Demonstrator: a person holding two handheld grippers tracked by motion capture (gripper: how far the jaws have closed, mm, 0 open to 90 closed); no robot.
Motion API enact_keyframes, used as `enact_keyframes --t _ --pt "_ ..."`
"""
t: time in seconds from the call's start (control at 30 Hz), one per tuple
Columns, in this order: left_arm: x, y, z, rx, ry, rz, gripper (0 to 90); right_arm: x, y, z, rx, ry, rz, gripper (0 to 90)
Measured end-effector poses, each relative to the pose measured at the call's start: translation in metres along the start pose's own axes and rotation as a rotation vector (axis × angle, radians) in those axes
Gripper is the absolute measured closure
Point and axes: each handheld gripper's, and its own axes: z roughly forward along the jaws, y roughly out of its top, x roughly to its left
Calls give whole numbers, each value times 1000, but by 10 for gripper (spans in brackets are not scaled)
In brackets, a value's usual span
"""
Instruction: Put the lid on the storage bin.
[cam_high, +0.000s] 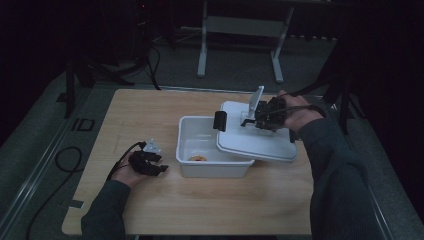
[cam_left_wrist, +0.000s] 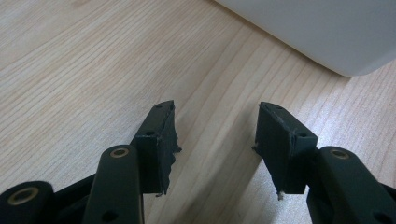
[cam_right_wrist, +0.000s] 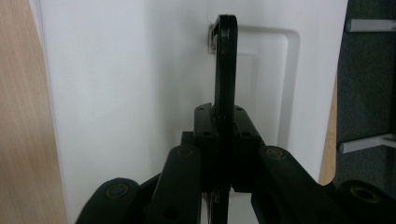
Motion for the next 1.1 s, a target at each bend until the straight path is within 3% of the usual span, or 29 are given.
enact_keyframes --t 1.1 --pt "0 0 0 0 0 1 479 4 23 0 -11 1 -43 842"
